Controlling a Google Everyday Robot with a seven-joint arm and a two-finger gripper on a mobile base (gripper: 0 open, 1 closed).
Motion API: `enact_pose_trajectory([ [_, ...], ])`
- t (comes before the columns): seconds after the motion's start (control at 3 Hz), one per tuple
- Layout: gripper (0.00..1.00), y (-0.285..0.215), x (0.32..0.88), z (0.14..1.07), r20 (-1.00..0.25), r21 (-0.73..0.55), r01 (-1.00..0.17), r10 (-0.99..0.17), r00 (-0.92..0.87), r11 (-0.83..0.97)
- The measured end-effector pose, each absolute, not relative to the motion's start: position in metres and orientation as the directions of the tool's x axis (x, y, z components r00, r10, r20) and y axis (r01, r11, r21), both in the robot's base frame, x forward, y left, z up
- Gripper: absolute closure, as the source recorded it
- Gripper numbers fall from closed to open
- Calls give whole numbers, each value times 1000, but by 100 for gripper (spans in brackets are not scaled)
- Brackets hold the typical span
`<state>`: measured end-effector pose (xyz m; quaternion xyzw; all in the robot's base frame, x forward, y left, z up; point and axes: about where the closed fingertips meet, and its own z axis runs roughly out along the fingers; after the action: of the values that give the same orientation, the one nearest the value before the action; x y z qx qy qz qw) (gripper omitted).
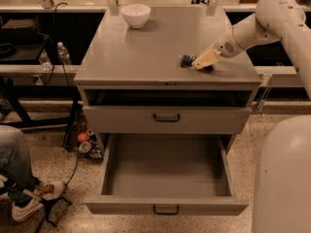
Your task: Place rxbar blueberry into middle drawer
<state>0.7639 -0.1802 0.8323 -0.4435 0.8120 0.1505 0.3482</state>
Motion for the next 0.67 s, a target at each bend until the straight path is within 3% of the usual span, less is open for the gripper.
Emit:
enact_pose_trajectory([
  [0.33, 100, -185, 749, 874, -736, -150, -808, -610, -294, 570],
  [0.67, 100, -199, 692, 918, -777, -200, -791, -586, -232, 579],
])
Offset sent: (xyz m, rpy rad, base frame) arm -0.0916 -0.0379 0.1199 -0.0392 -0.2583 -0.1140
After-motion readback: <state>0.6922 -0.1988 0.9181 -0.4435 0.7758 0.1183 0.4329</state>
